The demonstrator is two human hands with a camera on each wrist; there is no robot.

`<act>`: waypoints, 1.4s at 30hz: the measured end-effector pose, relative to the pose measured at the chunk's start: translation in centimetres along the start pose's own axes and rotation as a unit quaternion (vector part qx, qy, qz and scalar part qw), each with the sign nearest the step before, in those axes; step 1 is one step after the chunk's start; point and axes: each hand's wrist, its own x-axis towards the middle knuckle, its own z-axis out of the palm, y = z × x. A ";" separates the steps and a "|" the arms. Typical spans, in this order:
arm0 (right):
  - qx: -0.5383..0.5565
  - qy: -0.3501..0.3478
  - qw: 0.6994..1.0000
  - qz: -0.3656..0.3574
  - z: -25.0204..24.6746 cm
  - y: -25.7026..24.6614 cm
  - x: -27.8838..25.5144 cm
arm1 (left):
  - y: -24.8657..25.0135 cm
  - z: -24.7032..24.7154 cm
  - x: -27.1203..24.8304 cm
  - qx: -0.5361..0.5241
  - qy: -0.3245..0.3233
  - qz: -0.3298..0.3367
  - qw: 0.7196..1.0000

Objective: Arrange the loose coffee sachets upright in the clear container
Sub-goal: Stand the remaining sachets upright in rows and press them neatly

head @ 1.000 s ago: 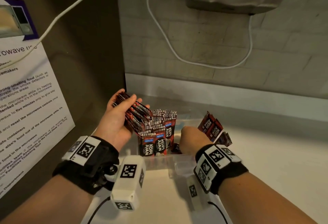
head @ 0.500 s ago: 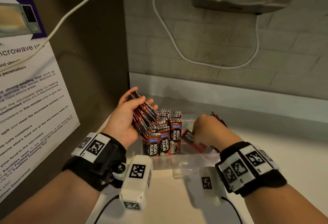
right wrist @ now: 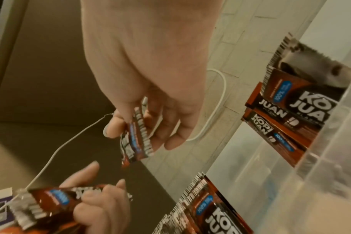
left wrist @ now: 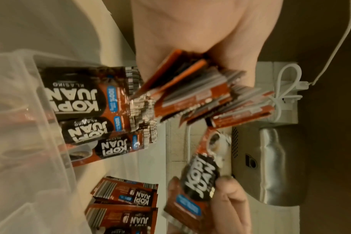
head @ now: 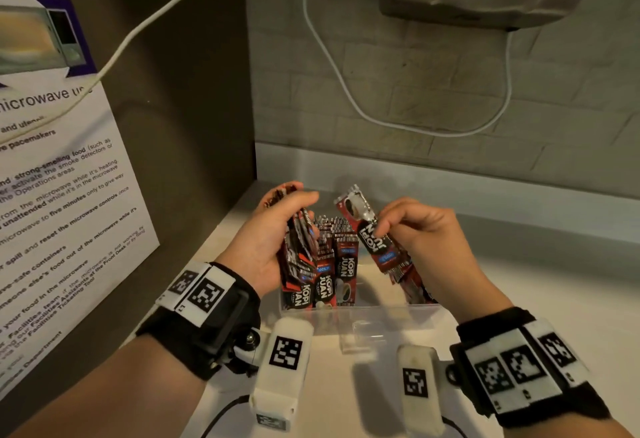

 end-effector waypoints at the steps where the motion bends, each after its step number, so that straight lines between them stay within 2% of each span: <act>1: 0.028 -0.014 0.999 0.016 0.1 0.1 -0.1 | -0.2 0.3 -0.2 0.015 -0.010 -0.004 1.000; 4: 0.087 -0.058 0.994 0.038 0.9 0.0 -0.4 | -1.2 0.9 -0.2 0.058 -0.025 0.000 0.998; 7: 0.024 -0.073 0.996 0.050 1.6 0.2 -0.7 | -1.9 1.1 0.0 0.074 -0.030 -0.005 0.997; 11: -0.117 0.026 0.989 0.090 0.6 2.0 0.0 | -0.7 0.6 0.3 0.077 0.002 0.035 0.996; 12: -0.171 0.023 0.980 0.101 0.2 2.3 0.4 | -0.1 0.3 0.4 0.068 0.006 0.045 0.997; 16: -0.370 -0.143 0.902 0.167 -0.1 3.0 0.8 | 0.9 -1.0 0.5 0.040 0.011 0.057 0.998; 22: -0.522 -0.279 0.779 0.208 1.9 4.8 2.0 | 0.2 -1.8 0.3 0.019 0.023 0.041 0.999; 24: -0.540 -0.294 0.757 0.221 2.3 5.2 2.2 | -0.1 -1.8 0.2 0.017 0.024 0.037 0.999; 30: -0.565 -0.319 0.724 0.236 2.7 5.9 2.0 | -0.2 -1.5 0.0 0.012 0.022 0.037 0.999; 33: -0.574 -0.322 0.716 0.232 2.8 5.4 1.9 | -0.1 -1.2 -0.1 0.010 0.019 0.036 0.999; 37: -0.570 -0.333 0.723 0.203 2.2 3.1 1.6 | 0.0 -1.1 -0.1 0.012 0.023 0.034 0.999; 39: -0.540 -0.298 0.766 0.183 1.3 1.9 1.6 | 0.1 -1.0 -0.1 0.018 0.028 0.032 0.999; 42: -0.460 -0.223 0.846 0.149 -0.6 0.1 1.7 | 0.2 -0.7 -0.6 0.054 0.006 -0.021 0.998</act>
